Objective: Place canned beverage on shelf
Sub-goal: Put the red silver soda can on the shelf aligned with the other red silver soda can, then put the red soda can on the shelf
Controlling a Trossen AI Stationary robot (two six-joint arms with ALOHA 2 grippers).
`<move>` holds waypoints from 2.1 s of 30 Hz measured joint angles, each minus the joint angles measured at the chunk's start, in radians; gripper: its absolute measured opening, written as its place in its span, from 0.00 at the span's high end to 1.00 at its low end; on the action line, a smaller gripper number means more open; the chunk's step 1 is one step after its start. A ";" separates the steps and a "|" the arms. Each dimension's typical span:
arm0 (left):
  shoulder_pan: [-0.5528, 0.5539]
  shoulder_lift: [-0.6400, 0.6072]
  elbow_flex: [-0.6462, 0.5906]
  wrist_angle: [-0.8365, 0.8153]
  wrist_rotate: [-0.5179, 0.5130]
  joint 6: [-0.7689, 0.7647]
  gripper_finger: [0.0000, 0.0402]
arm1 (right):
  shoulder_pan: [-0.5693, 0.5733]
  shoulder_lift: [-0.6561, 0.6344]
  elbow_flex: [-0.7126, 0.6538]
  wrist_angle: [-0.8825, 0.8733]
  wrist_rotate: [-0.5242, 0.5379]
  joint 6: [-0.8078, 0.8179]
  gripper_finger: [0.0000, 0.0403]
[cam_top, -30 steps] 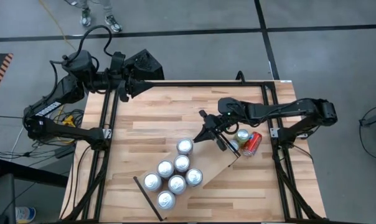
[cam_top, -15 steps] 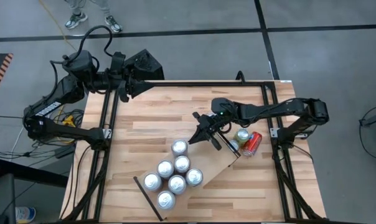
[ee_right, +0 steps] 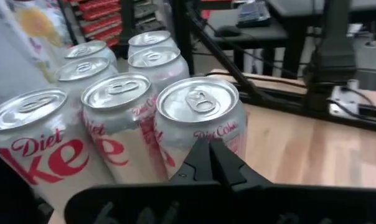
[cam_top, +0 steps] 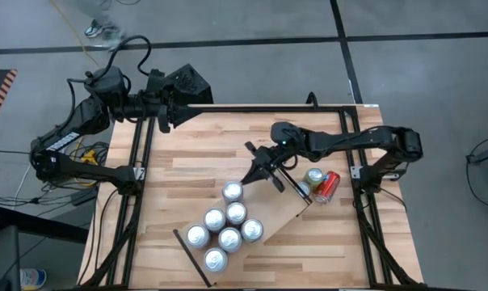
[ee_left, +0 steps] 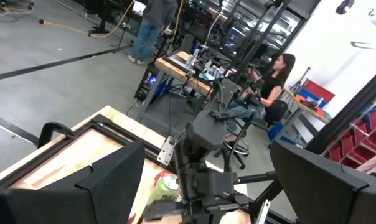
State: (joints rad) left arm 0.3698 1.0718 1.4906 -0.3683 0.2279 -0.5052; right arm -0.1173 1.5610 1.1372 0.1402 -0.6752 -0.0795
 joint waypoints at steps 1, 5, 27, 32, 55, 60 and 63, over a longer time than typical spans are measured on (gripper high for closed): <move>0.000 0.000 0.000 0.000 0.000 -0.001 0.17 | 0.001 0.015 0.011 0.003 -0.015 0.000 1.00; 0.000 0.000 0.000 -0.004 0.000 -0.005 0.17 | 0.004 0.070 0.053 0.004 -0.070 0.012 1.00; 0.000 0.001 0.000 -0.019 -0.013 -0.004 0.17 | -0.019 0.070 0.089 -0.042 -0.080 -0.060 1.00; 0.000 0.006 0.000 -0.021 -0.019 -0.003 0.17 | -0.020 0.070 0.089 -0.031 -0.084 -0.064 1.00; 0.000 0.010 0.000 -0.067 -0.031 0.052 0.17 | -0.105 -0.048 0.088 -0.190 -0.009 0.030 1.00; 0.000 0.010 0.000 -0.100 -0.030 0.078 0.17 | -0.156 -0.190 0.089 -0.437 0.245 0.011 0.99; 0.000 0.010 0.000 -0.098 -0.031 0.079 0.17 | -0.193 -0.255 0.089 -0.620 0.383 0.011 0.94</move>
State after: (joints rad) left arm 0.3698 1.0821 1.4906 -0.4667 0.1974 -0.4265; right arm -0.3102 1.3055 1.2259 -0.4798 -0.2925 -0.0687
